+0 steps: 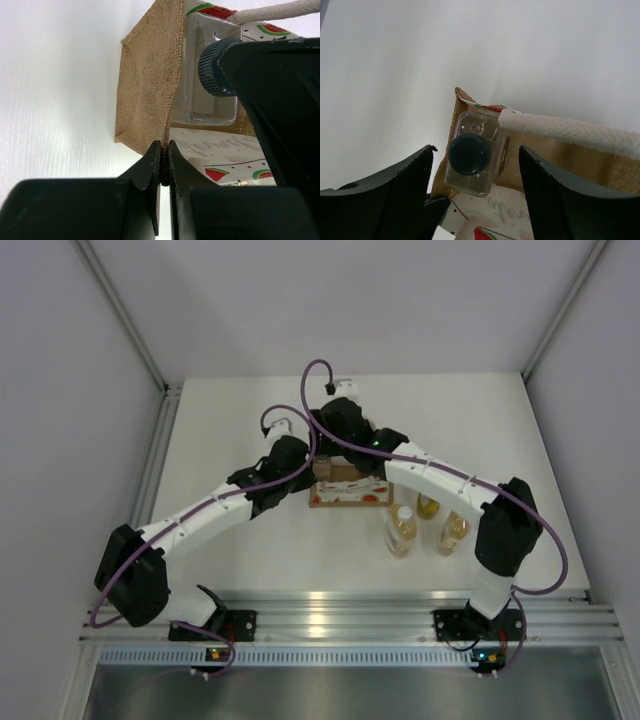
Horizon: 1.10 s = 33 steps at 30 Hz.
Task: Take the personal care products out of the canvas bag
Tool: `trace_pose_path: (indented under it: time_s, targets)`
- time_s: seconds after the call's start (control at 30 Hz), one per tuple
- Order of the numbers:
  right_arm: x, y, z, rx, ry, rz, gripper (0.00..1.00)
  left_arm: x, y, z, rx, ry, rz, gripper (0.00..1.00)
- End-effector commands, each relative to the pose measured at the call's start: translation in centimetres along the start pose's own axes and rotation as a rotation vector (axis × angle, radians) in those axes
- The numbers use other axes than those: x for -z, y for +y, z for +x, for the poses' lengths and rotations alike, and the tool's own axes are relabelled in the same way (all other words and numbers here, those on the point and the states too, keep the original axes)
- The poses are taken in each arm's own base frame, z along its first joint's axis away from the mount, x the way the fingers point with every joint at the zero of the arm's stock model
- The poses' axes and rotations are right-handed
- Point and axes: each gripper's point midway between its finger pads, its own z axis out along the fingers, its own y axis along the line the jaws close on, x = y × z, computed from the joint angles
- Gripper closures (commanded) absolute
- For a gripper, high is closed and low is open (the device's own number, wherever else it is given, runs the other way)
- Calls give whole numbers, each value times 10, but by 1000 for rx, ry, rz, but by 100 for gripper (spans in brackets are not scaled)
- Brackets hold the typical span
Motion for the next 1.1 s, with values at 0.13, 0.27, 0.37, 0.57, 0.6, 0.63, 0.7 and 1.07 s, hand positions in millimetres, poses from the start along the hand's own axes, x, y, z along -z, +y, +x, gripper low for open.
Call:
trace_pose_path:
  time_s: [0.13,0.27,0.37,0.57,0.6,0.63,0.7,1.07]
  targets:
    - [-2,12,1,13,-23,-24,34,13,-21,-26,54,-82,72,100]
    - [-6,9,7,15,-14,-8,35,13,-21,-26,53,-82,72,100]
    - [-10,12,11,18,0,-20,35,12,-20,-26,51,-83,71,100]
    - [-20,15,23,19,32,-28,36,12,-20,-25,55,-80,70,100]
    - [-21,15,26,18,40,-31,36,12,-20,-24,54,-79,69,100]
    - [-22,15,28,18,45,-30,36,12,-19,-25,56,-82,66,100]
    - [-24,14,30,18,50,-24,36,12,-19,-25,60,-84,66,100]
    - [-32,-1,50,41,79,54,38,12,-17,-25,57,-86,61,100]
